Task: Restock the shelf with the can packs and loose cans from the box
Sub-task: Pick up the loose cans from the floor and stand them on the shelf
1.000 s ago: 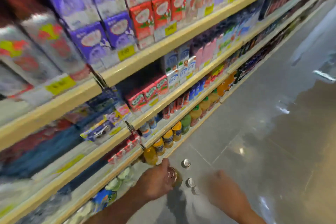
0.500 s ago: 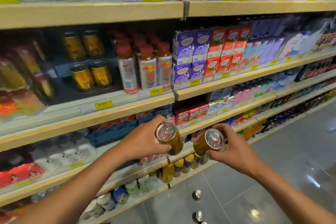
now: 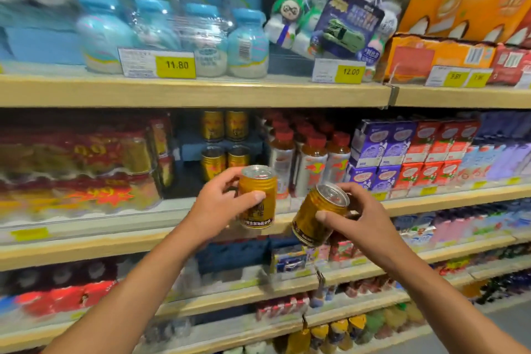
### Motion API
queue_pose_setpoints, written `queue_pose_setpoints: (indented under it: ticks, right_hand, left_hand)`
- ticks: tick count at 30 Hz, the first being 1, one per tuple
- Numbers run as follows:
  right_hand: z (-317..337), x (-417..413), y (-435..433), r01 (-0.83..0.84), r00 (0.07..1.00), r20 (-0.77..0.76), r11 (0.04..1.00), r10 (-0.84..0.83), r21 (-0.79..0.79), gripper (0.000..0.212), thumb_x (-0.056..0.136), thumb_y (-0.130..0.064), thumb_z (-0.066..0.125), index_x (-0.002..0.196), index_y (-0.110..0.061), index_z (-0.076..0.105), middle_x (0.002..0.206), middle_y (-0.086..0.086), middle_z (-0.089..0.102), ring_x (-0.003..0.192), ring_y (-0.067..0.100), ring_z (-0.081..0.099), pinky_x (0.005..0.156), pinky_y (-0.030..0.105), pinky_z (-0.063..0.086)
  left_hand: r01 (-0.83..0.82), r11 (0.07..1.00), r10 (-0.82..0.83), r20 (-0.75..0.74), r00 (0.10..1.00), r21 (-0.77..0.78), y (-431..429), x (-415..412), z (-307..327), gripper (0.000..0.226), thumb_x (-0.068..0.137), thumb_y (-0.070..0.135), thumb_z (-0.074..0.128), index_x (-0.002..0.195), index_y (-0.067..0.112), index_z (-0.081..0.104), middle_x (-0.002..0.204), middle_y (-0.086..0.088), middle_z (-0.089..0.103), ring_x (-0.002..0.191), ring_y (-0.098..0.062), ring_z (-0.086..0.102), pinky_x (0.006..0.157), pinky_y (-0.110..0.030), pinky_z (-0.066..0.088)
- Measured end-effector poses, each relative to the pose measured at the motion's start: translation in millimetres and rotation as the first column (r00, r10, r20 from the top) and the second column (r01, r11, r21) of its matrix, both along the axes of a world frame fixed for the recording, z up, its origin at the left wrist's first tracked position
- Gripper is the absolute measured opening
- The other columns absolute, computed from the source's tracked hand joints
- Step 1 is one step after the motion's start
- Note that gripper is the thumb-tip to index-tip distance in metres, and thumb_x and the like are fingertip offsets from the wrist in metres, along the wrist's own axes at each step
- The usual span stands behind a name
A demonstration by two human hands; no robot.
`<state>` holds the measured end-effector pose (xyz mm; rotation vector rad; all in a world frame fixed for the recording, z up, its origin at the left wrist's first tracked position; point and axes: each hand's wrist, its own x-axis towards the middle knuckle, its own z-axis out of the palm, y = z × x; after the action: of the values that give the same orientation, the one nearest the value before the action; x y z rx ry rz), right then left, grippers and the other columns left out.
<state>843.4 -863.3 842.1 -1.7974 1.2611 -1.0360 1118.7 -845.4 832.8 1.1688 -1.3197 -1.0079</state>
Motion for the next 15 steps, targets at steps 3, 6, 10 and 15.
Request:
queue_pose_setpoints:
  ticks: [3, 6, 10, 15]
  right_hand:
    - [5, 27, -9, -0.029, 0.998, 0.051, 0.999, 0.031, -0.028, 0.034, 0.078, -0.030, 0.082, 0.106, -0.034, 0.063, 0.099, -0.014, 0.070, 0.093, 0.001, 0.065, 0.075, 0.020, 0.049]
    - [7, 49, -17, -0.054, 0.998, 0.041, 0.998, 0.055, -0.027, 0.034, 0.081, -0.033, 0.079, 0.109, -0.037, 0.061, 0.100, -0.023, 0.067, 0.094, -0.004, 0.063, 0.076, 0.016, 0.049]
    - [7, 72, -29, -0.049, 0.999, 0.020, 0.998, 0.050, -0.035, 0.040, 0.080, -0.038, 0.079, 0.116, -0.037, 0.059, 0.108, -0.016, 0.068, 0.099, -0.005, 0.062, 0.085, 0.022, 0.050]
    - [14, 102, -41, -0.069, 0.997, -0.029, 0.996, 0.067, -0.056, 0.051, 0.080, -0.040, 0.078, 0.124, -0.032, 0.054, 0.114, -0.019, 0.064, 0.100, -0.010, 0.060, 0.083, 0.016, 0.049]
  left_hand:
    - [-0.079, 0.997, 0.079, 0.025, 0.997, -0.007, -17, 31, 2, 0.040, 0.081, 0.030, 0.077, 0.119, 0.031, 0.064, 0.110, 0.006, 0.072, 0.105, -0.013, 0.068, 0.088, -0.035, 0.056]
    - [-0.158, 0.987, 0.157, 0.086, 0.984, 0.006, -30, 54, 2, 0.050, 0.074, 0.042, 0.079, 0.118, 0.026, 0.064, 0.107, 0.007, 0.073, 0.101, -0.008, 0.068, 0.089, -0.035, 0.056]
    - [-0.195, 0.981, 0.183, 0.256, 0.949, 0.021, -44, 81, -4, 0.052, 0.070, 0.051, 0.080, 0.117, 0.037, 0.060, 0.104, 0.015, 0.072, 0.094, -0.002, 0.068, 0.081, -0.031, 0.055]
    - [-0.320, 0.947, 0.270, 0.443, 0.855, 0.040, -55, 99, -17, 0.074, 0.072, 0.056, 0.079, 0.136, 0.037, 0.047, 0.111, 0.012, 0.066, 0.094, -0.009, 0.065, 0.083, -0.033, 0.055]
